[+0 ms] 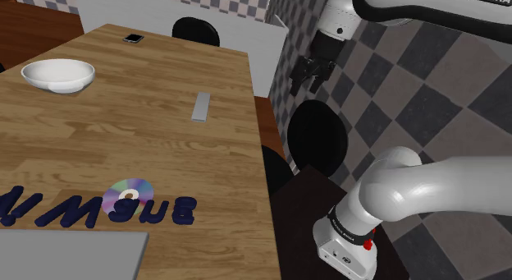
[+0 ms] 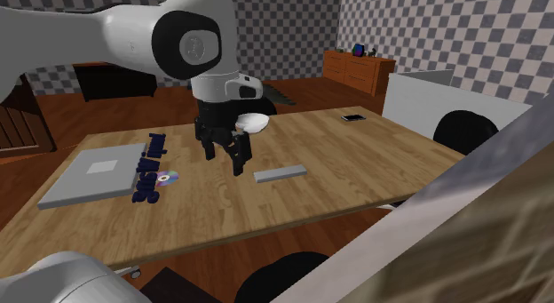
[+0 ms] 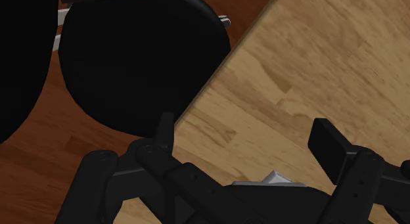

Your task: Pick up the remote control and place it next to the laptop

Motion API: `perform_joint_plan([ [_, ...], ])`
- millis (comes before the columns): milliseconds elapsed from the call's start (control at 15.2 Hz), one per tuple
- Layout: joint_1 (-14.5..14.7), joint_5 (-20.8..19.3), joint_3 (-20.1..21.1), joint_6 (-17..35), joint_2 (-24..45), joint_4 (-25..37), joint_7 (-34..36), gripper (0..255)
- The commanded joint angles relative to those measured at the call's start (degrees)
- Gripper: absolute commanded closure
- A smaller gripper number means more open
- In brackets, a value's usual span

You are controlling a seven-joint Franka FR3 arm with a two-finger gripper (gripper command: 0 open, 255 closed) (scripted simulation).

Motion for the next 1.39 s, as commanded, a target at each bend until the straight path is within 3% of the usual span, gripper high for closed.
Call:
perform_joint_plan([
  [0, 0.0, 0.0, 0.0, 0.0, 0.0, 0.0, 0.0, 0],
  [726, -1.0, 1.1, 6.4, 15.5, 23.8, 7.7, 10.9, 0],
  [1320, -1.8, -2.2, 9.3, 22.2, 44.7, 21.0, 20.5, 0],
])
